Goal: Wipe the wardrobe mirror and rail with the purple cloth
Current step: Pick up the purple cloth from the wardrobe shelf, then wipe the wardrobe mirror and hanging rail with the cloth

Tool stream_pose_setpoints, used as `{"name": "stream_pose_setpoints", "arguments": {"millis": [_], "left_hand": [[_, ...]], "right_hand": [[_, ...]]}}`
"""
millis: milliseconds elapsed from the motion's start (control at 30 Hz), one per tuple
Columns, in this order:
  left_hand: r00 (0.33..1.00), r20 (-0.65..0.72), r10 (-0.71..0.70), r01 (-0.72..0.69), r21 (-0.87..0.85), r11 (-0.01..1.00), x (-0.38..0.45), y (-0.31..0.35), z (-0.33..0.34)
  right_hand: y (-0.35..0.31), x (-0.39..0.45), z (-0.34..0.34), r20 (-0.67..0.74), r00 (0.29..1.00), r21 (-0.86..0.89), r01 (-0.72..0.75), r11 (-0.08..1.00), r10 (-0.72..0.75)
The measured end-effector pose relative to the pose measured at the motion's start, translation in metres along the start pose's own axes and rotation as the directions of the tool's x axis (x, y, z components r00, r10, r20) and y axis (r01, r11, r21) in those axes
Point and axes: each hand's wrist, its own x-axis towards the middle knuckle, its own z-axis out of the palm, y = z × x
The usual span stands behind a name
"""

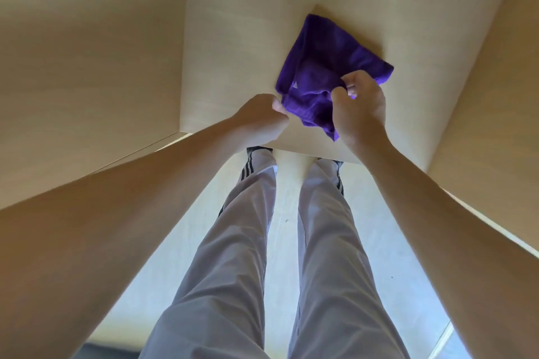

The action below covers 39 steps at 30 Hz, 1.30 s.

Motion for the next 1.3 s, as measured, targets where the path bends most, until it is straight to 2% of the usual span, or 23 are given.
{"name": "stream_pose_setpoints", "arguments": {"millis": [133, 267, 433, 600, 700, 767, 900, 1000, 1067, 1200, 1300], "left_hand": [[0.991, -0.116, 0.060, -0.064, -0.032, 0.997, -0.002, -0.006, 0.009], [0.940, -0.241, 0.240, -0.279, -0.140, 0.950, -0.009, -0.006, 0.014], [0.871, -0.233, 0.433, -0.436, 0.040, 0.899, -0.023, -0.006, 0.008], [0.909, -0.224, 0.352, -0.341, 0.088, 0.936, -0.075, 0.008, -0.005], [0.932, -0.212, 0.293, -0.302, -0.009, 0.953, -0.115, 0.024, -0.021], [0.950, -0.155, 0.273, -0.289, -0.097, 0.952, -0.143, 0.038, -0.031], [0.933, 0.066, 0.355, -0.343, -0.147, 0.928, -0.198, 0.060, -0.029], [0.908, 0.122, 0.401, -0.397, -0.057, 0.916, -0.225, 0.072, -0.013], [0.892, 0.161, 0.423, -0.433, 0.030, 0.901, -0.239, 0.078, 0.001], [0.903, 0.081, 0.421, -0.425, 0.036, 0.904, -0.256, 0.083, 0.022], [0.923, -0.007, 0.384, -0.377, -0.199, 0.905, -0.273, 0.092, 0.005]], "right_hand": [[-0.021, -0.036, -0.007, 0.087, 0.993, 0.179, -0.092, 0.980, 0.077], [-0.045, -0.076, -0.023, 0.196, 0.980, 0.278, -0.033, 0.960, -0.024], [-0.060, -0.119, -0.053, 0.245, 0.963, 0.257, 0.048, 0.965, -0.113], [-0.073, -0.157, -0.102, 0.287, 0.944, 0.163, 0.122, 0.979, -0.166], [-0.089, -0.185, -0.125, 0.255, 0.958, 0.137, 0.099, 0.986, -0.132], [-0.106, -0.202, -0.137, 0.238, 0.963, 0.176, 0.081, 0.981, -0.122], [-0.135, -0.238, -0.158, 0.228, 0.951, 0.306, 0.135, 0.942, -0.210], [-0.151, -0.264, -0.170, 0.228, 0.947, 0.301, 0.153, 0.941, -0.227], [-0.162, -0.283, -0.182, 0.202, 0.948, 0.383, 0.156, 0.910, -0.247], [-0.176, -0.310, -0.226, 0.079, 0.950, 0.566, 0.206, 0.798, -0.302], [-0.195, -0.321, -0.243, -0.043, 0.969, 0.656, 0.212, 0.724, -0.245]]}}
